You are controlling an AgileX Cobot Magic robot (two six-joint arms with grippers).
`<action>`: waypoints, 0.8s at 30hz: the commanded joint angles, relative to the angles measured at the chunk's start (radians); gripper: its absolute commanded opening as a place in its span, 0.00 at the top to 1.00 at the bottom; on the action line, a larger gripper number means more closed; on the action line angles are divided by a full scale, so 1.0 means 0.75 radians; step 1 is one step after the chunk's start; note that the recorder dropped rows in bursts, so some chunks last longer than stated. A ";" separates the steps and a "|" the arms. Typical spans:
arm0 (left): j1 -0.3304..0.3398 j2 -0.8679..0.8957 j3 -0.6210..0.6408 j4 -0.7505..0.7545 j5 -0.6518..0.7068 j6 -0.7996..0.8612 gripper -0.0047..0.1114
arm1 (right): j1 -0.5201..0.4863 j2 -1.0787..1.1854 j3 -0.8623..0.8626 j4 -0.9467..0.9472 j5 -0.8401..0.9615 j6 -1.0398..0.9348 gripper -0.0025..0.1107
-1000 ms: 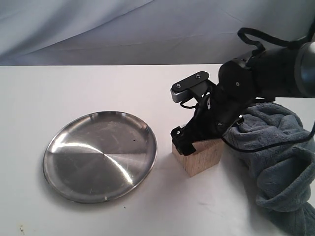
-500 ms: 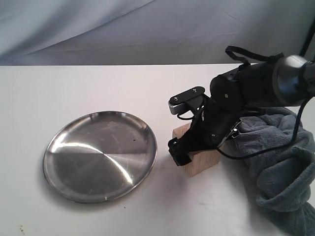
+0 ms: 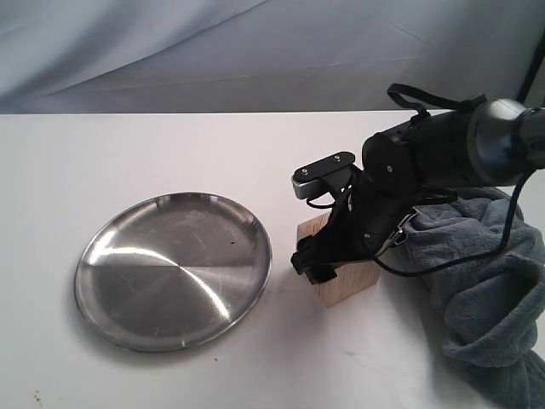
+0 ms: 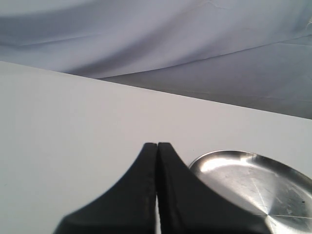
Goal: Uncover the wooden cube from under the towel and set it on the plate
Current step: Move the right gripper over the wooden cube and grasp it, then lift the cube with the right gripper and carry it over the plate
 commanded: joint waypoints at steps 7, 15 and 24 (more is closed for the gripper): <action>0.003 -0.004 0.006 -0.006 -0.012 -0.005 0.96 | 0.000 -0.001 -0.009 0.004 -0.012 0.006 0.80; 0.003 -0.004 0.006 -0.006 -0.012 -0.005 0.96 | 0.000 -0.082 -0.009 0.004 -0.005 0.001 0.98; 0.003 -0.004 0.006 -0.006 -0.012 -0.005 0.96 | 0.000 -0.268 -0.009 -0.006 0.079 -0.010 0.98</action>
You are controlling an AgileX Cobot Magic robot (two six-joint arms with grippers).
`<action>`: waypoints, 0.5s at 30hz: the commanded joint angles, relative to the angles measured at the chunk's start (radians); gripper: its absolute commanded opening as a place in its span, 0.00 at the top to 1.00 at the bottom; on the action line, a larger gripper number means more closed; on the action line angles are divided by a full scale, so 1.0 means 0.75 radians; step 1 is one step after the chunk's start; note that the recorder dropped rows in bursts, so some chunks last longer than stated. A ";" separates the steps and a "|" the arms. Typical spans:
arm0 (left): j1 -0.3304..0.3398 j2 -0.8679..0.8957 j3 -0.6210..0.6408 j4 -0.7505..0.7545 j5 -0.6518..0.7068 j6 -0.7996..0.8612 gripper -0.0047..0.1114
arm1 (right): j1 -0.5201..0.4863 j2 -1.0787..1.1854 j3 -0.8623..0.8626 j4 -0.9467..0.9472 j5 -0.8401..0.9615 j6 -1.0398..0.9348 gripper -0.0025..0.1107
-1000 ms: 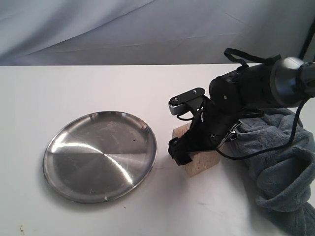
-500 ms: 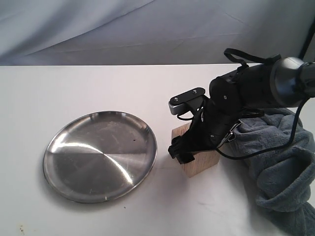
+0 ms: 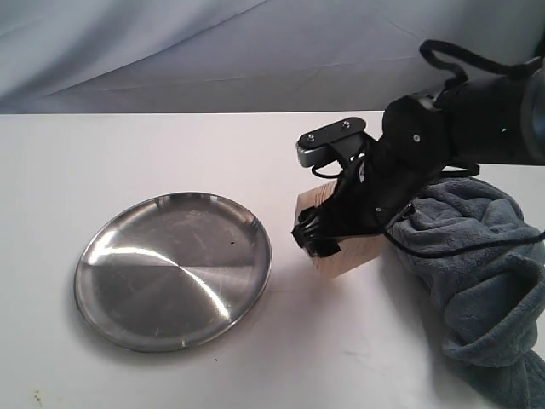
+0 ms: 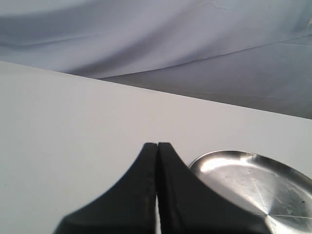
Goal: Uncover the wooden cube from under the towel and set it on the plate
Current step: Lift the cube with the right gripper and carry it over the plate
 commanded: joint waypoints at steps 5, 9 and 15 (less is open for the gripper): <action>0.003 -0.004 0.006 -0.006 -0.012 -0.005 0.96 | 0.000 -0.088 -0.142 0.034 0.208 -0.039 0.98; 0.003 -0.004 0.006 -0.006 -0.012 -0.005 0.96 | 0.036 -0.088 -0.299 0.104 0.239 -0.115 0.98; 0.003 -0.004 0.006 -0.006 -0.012 -0.005 0.96 | 0.165 0.019 -0.567 0.108 0.443 -0.144 0.98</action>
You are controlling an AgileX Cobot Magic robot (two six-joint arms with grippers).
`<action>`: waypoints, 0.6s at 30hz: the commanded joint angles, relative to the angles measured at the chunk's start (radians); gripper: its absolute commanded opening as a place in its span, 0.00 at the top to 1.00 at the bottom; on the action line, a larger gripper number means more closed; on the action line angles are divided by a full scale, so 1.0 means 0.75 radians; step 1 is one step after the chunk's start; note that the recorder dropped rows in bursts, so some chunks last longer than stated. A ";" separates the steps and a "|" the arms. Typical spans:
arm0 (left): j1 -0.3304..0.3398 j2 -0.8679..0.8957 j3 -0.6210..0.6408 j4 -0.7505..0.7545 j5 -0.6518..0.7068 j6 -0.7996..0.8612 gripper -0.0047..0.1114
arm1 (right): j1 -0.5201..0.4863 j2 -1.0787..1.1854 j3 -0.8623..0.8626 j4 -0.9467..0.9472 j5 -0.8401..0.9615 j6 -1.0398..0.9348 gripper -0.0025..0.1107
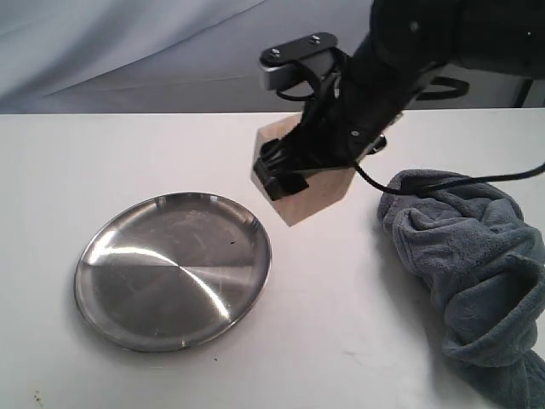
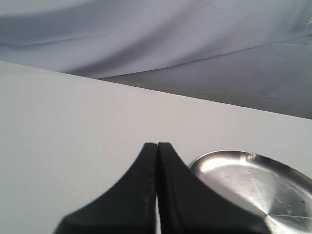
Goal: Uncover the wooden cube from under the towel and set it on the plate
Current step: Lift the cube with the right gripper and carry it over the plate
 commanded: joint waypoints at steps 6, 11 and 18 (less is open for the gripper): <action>0.003 -0.004 0.006 -0.006 -0.012 -0.005 0.96 | 0.148 0.238 -0.499 -0.003 0.298 -0.022 0.98; 0.003 -0.004 0.006 -0.006 -0.012 -0.005 0.96 | 0.184 0.385 -0.745 -0.026 0.447 -0.022 0.98; 0.003 -0.004 0.006 -0.006 -0.012 -0.005 0.96 | 0.197 0.532 -0.917 -0.002 0.456 -0.022 0.98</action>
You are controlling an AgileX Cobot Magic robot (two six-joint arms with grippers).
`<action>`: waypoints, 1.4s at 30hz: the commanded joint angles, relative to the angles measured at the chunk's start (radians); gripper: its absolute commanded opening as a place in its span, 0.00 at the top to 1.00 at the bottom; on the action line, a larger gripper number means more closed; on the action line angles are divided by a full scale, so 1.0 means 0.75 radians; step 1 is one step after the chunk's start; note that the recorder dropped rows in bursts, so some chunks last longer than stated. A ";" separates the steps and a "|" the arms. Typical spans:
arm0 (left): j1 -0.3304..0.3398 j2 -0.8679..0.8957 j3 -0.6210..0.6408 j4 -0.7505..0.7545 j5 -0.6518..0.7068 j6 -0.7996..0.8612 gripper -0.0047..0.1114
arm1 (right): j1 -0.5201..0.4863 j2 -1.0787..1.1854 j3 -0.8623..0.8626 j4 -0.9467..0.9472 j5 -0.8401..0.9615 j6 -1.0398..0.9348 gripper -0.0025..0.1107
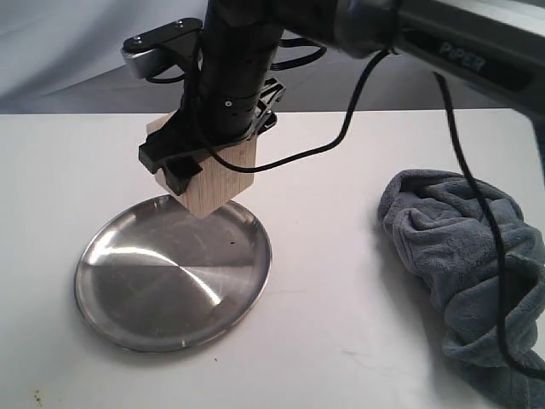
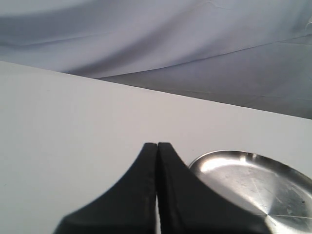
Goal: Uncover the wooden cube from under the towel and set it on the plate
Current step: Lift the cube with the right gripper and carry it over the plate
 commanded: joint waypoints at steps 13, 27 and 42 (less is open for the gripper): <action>0.003 -0.004 0.006 -0.006 -0.012 -0.005 0.96 | 0.002 0.318 -0.117 0.127 -0.168 -0.059 0.98; 0.003 -0.004 0.006 -0.006 -0.012 -0.005 0.96 | 0.002 0.372 -0.117 0.127 -0.189 -0.086 0.98; 0.003 -0.004 0.006 -0.006 -0.012 -0.005 0.96 | 0.003 0.431 -0.117 0.125 -0.183 -0.081 0.87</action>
